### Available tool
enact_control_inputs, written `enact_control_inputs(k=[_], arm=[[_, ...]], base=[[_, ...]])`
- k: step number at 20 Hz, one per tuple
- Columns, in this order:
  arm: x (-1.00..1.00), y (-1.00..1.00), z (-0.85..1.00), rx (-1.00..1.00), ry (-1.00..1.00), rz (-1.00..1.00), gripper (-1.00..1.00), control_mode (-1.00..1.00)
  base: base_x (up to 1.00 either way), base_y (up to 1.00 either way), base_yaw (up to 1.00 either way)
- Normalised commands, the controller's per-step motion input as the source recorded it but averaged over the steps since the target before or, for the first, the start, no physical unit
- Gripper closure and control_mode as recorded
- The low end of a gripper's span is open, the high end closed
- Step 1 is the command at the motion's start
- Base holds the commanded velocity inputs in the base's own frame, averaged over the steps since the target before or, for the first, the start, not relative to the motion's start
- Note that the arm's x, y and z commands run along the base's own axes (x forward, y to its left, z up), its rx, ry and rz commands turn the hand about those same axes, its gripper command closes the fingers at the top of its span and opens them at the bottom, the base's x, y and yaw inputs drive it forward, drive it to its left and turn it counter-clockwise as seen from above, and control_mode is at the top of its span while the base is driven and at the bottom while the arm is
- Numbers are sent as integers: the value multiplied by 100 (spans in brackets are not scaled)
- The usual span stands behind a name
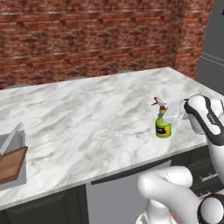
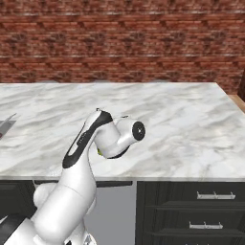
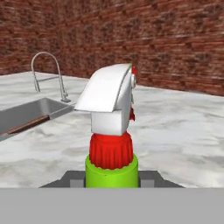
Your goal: Move the cutting board and knife to the sink. Then move spray from the cabinet to the counter.
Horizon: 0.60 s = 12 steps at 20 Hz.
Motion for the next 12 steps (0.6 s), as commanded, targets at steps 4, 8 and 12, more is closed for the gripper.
enact_control_inputs(k=[4,8,12], arm=[[38,0,-4,0,-11,0,100,-100],[60,4,-9,0,-4,0,100,-100],[72,12,-13,1,-7,0,100,-100]], base=[[0,0,0],[0,0,0],[0,0,0]])
